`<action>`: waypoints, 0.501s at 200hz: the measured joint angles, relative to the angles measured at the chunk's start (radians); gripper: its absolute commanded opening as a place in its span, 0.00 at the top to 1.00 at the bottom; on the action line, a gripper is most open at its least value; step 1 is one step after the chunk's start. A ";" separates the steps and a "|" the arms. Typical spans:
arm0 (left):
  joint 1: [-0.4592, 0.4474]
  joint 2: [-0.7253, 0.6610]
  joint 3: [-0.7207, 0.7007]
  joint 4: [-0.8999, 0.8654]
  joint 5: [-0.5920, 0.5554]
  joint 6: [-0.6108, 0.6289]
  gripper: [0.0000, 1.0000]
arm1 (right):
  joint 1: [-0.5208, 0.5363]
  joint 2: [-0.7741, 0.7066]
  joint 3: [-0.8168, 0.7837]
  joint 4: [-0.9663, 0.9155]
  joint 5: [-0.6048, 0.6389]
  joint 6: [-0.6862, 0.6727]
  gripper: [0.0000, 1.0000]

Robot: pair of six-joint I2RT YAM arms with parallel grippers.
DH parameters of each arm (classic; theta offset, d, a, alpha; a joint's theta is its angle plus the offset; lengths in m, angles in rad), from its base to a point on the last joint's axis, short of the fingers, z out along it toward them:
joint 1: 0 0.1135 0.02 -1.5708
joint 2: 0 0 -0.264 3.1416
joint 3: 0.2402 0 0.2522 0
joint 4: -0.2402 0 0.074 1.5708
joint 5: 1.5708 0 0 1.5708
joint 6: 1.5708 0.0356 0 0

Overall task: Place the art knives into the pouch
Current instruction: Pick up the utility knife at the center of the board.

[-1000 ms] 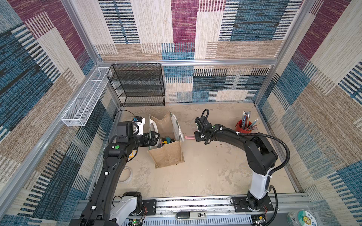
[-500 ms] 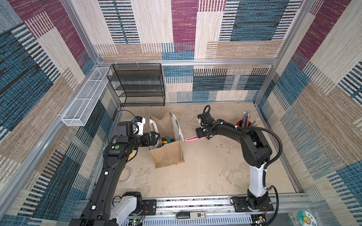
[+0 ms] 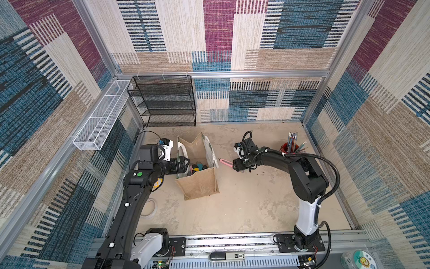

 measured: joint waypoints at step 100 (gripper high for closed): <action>0.000 0.005 0.000 0.000 0.000 0.000 0.01 | 0.025 -0.005 -0.018 0.010 0.047 0.031 0.50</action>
